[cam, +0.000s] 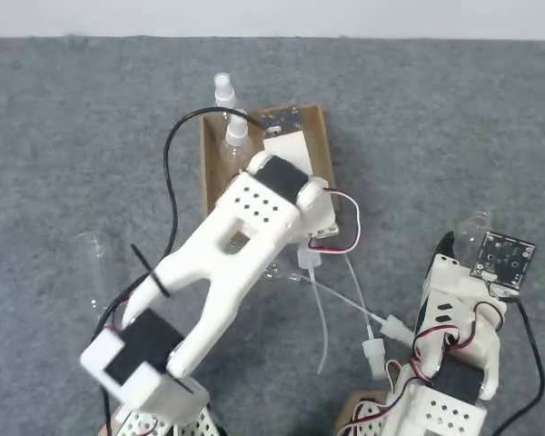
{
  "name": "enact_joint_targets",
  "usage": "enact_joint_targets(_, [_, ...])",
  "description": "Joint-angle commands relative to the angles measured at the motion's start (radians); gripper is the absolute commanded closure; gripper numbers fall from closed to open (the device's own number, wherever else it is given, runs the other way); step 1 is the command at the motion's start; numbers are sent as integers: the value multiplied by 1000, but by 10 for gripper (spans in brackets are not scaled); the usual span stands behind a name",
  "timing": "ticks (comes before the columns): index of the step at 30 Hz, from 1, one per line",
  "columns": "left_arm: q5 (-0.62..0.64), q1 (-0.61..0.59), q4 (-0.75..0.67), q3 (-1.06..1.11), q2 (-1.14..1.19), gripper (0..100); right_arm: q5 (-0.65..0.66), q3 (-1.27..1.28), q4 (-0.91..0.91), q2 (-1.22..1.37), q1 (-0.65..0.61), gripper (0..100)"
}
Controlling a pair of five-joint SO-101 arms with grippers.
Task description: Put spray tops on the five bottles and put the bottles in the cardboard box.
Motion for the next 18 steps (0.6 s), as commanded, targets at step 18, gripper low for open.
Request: enact_joint_targets(18, [-11,-11,-341,427,-603,988,12,-6,-25,-22,-8,920])
